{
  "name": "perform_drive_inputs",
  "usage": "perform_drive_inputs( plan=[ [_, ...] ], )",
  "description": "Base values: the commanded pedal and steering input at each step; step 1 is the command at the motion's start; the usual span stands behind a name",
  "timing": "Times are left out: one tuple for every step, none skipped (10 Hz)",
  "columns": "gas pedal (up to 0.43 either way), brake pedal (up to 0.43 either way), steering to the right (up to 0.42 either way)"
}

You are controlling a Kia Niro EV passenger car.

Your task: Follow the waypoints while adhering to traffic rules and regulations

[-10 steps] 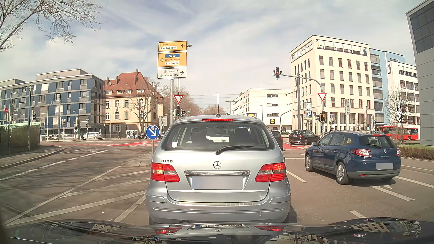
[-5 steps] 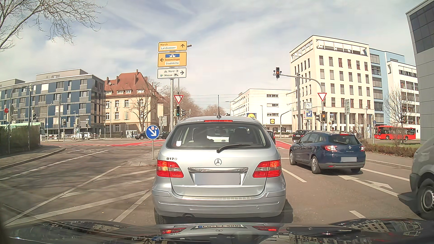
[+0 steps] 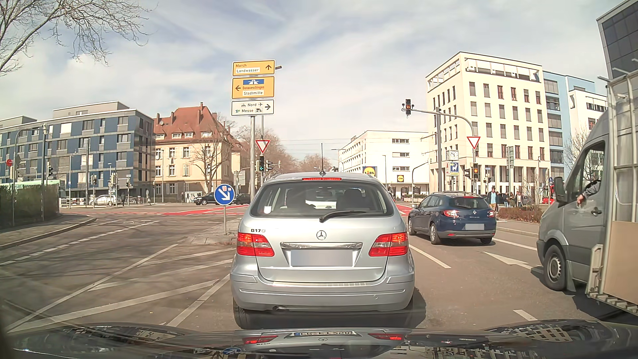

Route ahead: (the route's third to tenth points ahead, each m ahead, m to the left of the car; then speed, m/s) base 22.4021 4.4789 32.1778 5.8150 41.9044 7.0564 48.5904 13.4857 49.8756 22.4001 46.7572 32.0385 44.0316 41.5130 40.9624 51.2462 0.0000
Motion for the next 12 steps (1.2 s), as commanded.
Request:
perform_drive_inputs(
  plan=[
    [0.000, 0.256, 0.006],
    [0.000, 0.256, 0.006],
    [0.000, 0.213, 0.006],
    [0.000, 0.226, 0.006],
    [0.000, 0.256, 0.006],
    [0.000, 0.268, 0.006],
    [0.000, 0.268, 0.006],
    [0.000, 0.268, 0.006],
    [0.000, 0.268, 0.006],
    [0.000, 0.207, 0.004],
    [0.000, 0.091, 0.001],
    [0.000, 0.000, -0.002]
  ],
)
